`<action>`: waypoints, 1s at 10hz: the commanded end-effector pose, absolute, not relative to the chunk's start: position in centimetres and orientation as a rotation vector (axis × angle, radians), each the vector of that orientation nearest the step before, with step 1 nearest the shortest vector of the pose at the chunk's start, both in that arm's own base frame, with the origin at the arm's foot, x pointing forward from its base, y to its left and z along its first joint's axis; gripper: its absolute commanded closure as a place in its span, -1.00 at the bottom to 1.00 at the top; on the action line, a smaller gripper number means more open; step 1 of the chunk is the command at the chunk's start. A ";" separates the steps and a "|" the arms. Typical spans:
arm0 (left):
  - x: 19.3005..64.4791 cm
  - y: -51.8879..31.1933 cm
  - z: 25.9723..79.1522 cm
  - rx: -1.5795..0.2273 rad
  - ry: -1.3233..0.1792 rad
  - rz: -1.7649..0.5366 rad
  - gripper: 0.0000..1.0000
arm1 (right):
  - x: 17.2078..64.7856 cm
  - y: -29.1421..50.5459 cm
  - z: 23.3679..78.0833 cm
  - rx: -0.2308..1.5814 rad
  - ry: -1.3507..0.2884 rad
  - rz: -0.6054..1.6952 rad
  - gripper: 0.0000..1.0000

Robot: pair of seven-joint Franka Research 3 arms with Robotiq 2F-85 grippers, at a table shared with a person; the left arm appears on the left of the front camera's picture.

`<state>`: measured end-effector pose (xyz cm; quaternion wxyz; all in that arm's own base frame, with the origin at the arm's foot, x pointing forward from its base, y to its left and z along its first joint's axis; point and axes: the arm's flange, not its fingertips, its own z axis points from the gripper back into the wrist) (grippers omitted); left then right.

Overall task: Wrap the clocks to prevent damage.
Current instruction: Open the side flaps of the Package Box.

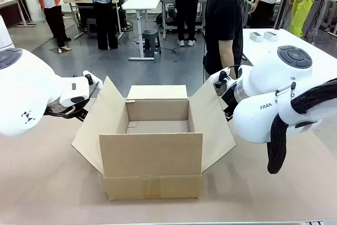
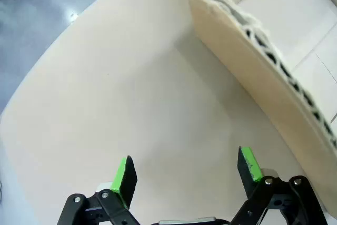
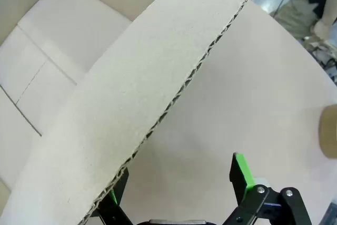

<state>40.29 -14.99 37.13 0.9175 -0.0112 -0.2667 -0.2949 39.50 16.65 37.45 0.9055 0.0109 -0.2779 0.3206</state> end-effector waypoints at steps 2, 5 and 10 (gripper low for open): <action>40.3 -15.0 37.1 -0.023 -0.549 -0.607 -1.00 | 39.5 16.6 37.5 0.023 -0.574 0.662 -1.00; 40.3 -15.0 37.1 -0.023 -0.549 -0.607 -1.00 | 39.5 16.6 37.5 0.023 -0.574 0.662 -1.00; 40.3 -15.0 37.1 -0.023 -0.549 -0.607 -1.00 | 39.5 16.6 37.5 0.023 -0.574 0.662 -1.00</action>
